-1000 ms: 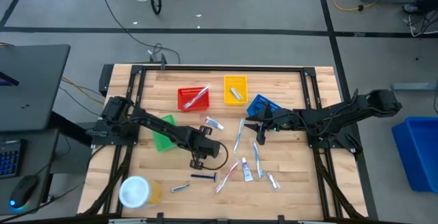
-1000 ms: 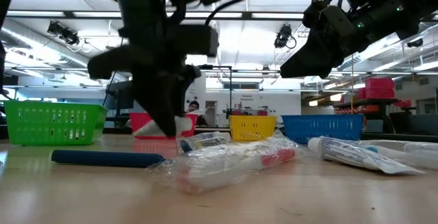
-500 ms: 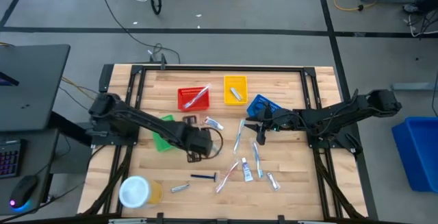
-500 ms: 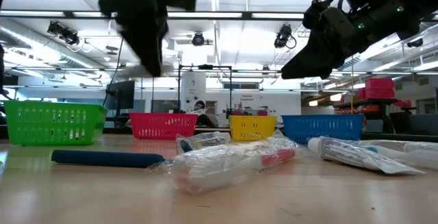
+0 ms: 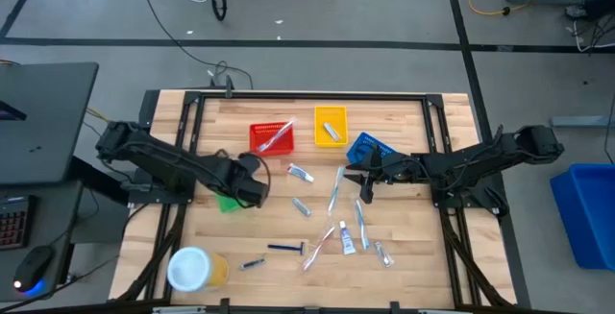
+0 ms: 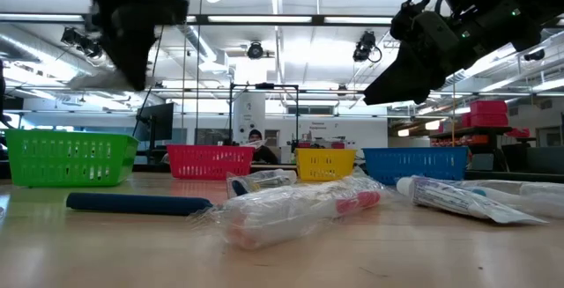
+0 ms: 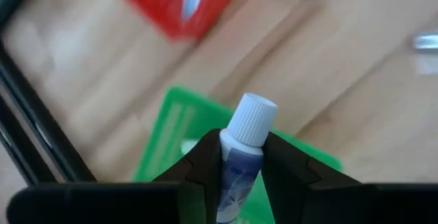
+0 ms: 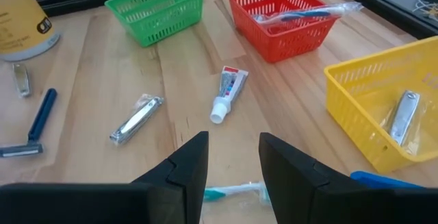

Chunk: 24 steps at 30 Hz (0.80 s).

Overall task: Pick & Place Travel size toiletries
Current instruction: Put the white toothpaste into the green bin

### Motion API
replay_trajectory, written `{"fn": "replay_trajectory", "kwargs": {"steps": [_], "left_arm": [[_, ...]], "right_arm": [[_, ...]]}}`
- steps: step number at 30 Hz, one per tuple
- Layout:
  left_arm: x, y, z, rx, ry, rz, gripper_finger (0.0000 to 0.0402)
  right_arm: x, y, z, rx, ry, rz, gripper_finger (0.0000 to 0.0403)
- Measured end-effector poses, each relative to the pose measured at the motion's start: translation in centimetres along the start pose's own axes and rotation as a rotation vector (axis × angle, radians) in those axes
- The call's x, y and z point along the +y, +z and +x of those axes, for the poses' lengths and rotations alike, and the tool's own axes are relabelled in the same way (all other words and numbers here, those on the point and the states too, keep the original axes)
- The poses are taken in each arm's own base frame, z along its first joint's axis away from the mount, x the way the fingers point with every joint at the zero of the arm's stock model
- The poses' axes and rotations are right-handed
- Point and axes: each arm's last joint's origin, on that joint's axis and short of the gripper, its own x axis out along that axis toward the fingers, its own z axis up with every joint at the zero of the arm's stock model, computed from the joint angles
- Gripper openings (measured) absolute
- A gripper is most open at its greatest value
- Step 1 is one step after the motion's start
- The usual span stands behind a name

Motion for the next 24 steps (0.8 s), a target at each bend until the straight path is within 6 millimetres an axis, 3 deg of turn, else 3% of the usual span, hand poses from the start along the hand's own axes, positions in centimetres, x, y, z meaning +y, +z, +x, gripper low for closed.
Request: {"fn": "replay_trajectory", "kwargs": {"steps": [6,11,24], "left_arm": [[0.4,-2.8,4.4,0.109,0.022,-0.25,0.0097],[0.7,-3.9,6.7,0.118,0.017,-0.321,0.0103],[1.0,-3.8,7.4,0.151,0.004,-0.255,0.016]], "right_arm": [[0.0,0.0,0.0,-0.003,0.001,0.001,0.014],[0.0,0.1,0.0,-0.005,0.001,0.001,0.014],[0.0,0.0,0.0,-0.005,0.001,0.001,0.014]]}}
